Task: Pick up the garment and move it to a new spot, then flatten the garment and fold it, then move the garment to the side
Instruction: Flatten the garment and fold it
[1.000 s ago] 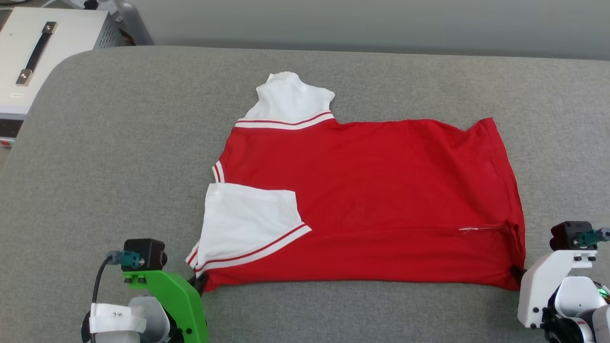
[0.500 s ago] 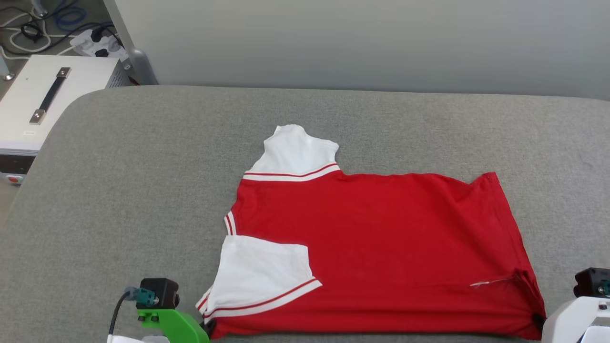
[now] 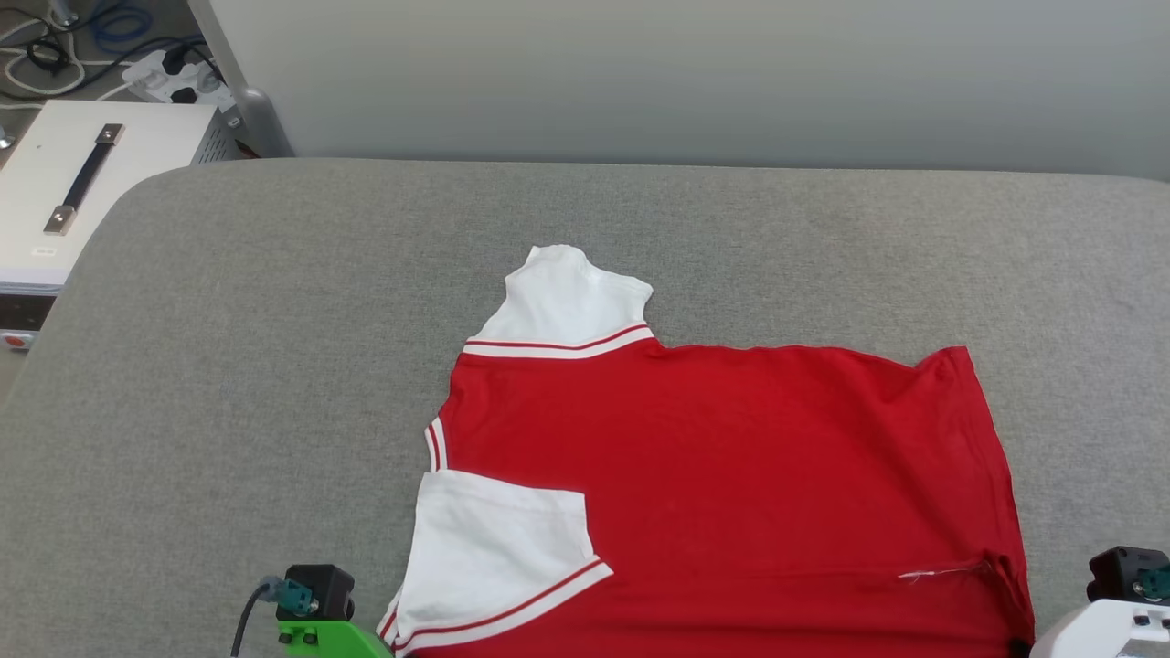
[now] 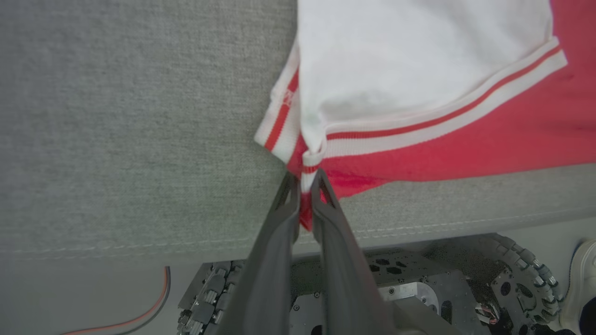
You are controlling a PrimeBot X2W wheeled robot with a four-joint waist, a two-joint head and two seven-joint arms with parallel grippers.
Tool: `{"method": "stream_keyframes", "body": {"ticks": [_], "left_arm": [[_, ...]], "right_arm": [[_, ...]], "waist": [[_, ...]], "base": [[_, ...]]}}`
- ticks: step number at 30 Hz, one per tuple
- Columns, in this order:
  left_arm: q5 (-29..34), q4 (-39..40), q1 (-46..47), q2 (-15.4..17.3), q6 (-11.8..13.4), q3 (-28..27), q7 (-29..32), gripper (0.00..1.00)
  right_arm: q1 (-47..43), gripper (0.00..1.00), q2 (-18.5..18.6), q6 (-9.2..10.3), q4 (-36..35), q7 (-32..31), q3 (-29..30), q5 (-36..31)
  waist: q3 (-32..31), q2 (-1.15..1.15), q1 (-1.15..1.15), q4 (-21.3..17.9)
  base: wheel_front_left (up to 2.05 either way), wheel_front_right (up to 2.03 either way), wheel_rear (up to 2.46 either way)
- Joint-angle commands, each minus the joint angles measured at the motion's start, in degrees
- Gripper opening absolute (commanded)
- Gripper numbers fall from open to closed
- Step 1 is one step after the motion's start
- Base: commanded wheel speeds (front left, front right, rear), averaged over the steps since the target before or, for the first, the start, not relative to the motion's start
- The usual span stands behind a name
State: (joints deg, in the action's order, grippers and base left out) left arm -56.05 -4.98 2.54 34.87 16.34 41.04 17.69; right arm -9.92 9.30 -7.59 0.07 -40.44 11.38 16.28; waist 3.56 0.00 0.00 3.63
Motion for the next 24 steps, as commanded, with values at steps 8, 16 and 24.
{"method": "stream_keyframes", "body": {"ticks": [8,16,24], "left_arm": [[0.26,-3.13,2.55,-1.49,-0.93,0.71,-0.12,0.0],[1.11,-4.47,3.16,-1.62,-1.02,0.13,-2.49,1.0],[3.5,-0.24,5.06,-2.43,-1.84,-3.08,-11.96,1.0]], "right_arm": [[2.8,0.0,0.16,0.1,3.84,1.9,-1.25,-0.08],[3.6,1.0,0.95,0.1,3.86,4.52,-1.87,1.0],[4.34,1.0,3.93,0.1,-2.71,13.15,-4.54,3.51]], "waist": [[1.82,0.0,0.0,-0.18],[0.1,0.0,0.0,-0.17],[-2.43,0.0,0.0,-0.31]], "base": [[0.0,0.0,0.0],[0.0,0.0,0.0],[0.0,0.0,0.0]]}}
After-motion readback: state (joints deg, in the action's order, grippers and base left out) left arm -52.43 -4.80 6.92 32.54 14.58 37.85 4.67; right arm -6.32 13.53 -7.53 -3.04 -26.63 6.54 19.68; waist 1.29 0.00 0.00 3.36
